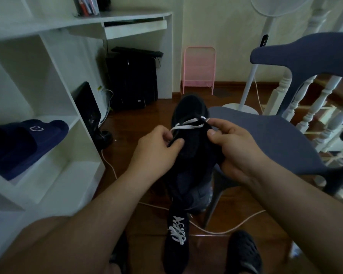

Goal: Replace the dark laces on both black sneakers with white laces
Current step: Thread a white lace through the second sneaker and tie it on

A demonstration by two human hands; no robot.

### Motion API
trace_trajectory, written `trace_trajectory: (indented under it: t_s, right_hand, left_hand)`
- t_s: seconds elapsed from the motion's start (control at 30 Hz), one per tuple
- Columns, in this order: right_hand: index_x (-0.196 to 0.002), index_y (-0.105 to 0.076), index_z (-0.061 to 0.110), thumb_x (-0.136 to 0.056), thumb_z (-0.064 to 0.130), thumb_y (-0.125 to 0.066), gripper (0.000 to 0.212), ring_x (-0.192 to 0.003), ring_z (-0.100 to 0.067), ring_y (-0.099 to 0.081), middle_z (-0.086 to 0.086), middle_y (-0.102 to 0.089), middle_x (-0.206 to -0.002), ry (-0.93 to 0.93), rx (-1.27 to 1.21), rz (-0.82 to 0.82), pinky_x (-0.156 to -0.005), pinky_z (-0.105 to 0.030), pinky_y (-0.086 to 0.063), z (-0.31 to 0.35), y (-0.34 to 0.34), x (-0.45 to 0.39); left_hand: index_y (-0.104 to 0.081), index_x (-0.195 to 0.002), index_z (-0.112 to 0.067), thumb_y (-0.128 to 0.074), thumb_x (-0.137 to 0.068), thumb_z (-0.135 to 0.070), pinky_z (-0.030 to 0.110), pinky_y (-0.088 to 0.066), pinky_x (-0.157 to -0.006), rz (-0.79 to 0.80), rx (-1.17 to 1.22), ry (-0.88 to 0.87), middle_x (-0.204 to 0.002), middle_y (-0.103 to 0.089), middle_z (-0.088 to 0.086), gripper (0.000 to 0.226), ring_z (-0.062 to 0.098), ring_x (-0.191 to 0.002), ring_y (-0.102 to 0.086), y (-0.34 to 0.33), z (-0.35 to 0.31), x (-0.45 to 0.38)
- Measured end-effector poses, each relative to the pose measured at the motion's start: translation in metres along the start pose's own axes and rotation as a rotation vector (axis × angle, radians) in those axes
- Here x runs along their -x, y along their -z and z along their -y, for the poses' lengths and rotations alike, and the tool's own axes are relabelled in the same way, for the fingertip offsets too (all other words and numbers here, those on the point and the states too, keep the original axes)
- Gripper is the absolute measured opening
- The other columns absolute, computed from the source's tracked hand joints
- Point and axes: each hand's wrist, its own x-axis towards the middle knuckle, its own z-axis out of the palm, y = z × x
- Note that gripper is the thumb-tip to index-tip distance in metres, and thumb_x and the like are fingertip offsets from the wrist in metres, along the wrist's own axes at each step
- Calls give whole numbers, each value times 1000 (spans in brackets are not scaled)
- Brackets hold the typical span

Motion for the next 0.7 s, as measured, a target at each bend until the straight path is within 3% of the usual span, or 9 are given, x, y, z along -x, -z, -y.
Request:
trace_trajectory:
  t_s: [0.13, 0.23, 0.3, 0.4, 0.47, 0.53, 0.63, 0.7]
  right_hand:
    - [-117, -70, 11, -98, -4, -57, 27, -76, -24, -75, -17, -73, -100, 9, 122, 14, -67, -30, -59, -2, 1, -1]
    - [-112, -67, 8, -101, 7, -58, 14, -59, -12, -56, -7, -62, -81, 18, 129, 34, -60, -26, -47, -4, 1, -1]
    - [-107, -66, 10, -101, 12, -63, 7, -63, -15, -58, -5, -62, -79, 103, 228, -8, -62, -28, -51, -8, 1, -3]
    - [-102, -69, 12, -101, 14, -65, 4, -76, -21, -64, -12, -67, -87, 217, 299, -81, -76, -35, -59, -11, 0, -4]
    - [-102, -69, 13, -102, 16, -63, 6, -81, -24, -67, -21, -70, -97, 233, 306, -110, -80, -42, -62, -10, 1, -6]
    - [-103, -69, 13, -105, 18, -58, 12, -82, -23, -68, -19, -71, -98, 220, 295, -122, -79, -42, -63, -7, 2, -8]
    - [-100, -67, 12, -109, 21, -50, 21, -70, -16, -59, -3, -66, -77, 171, 229, -108, -64, -28, -54, -3, 5, -12]
    - [-98, -67, 13, -110, 25, -46, 26, -77, -16, -61, 1, -68, -79, 126, 133, -97, -70, -28, -52, 4, 10, -17]
  left_hand:
    - [-64, -93, -30, -69, -99, -43, 18, -37, -59, -105, 17, -51, -87, -62, -12, 15, 2, -80, -57, 2, 10, -6]
    - [-65, -96, -32, -67, -101, -41, 8, -39, -60, -167, 74, -71, -88, -63, -14, 10, -5, -81, -57, 4, 9, -6]
    - [-68, -99, -34, -70, -99, -40, 8, -43, -66, -171, 134, -67, -90, -66, -14, 7, -4, -84, -61, 4, 10, -7]
    - [-73, -107, -34, -82, -92, -25, 29, -62, -82, -62, 426, 20, -101, -76, -9, 20, 6, -93, -73, 2, 10, -9]
    - [-72, -114, -30, -85, -86, -6, 24, -63, -78, 81, 572, 82, -103, -76, -9, 39, -2, -90, -74, -1, 8, -7]
    - [-73, -117, -24, -83, -85, 1, 16, -59, -69, 142, 592, 122, -102, -76, -8, 42, -5, -83, -74, -5, 8, -6]
    - [-75, -97, -25, -77, -95, -12, 27, -60, -66, 19, 590, 195, -93, -78, -2, 13, 16, -85, -77, -9, 15, -13]
    - [-69, -87, -27, -69, -101, -19, 42, -62, -72, -59, 589, 216, -92, -74, 4, 17, 27, -87, -73, -13, 22, -18]
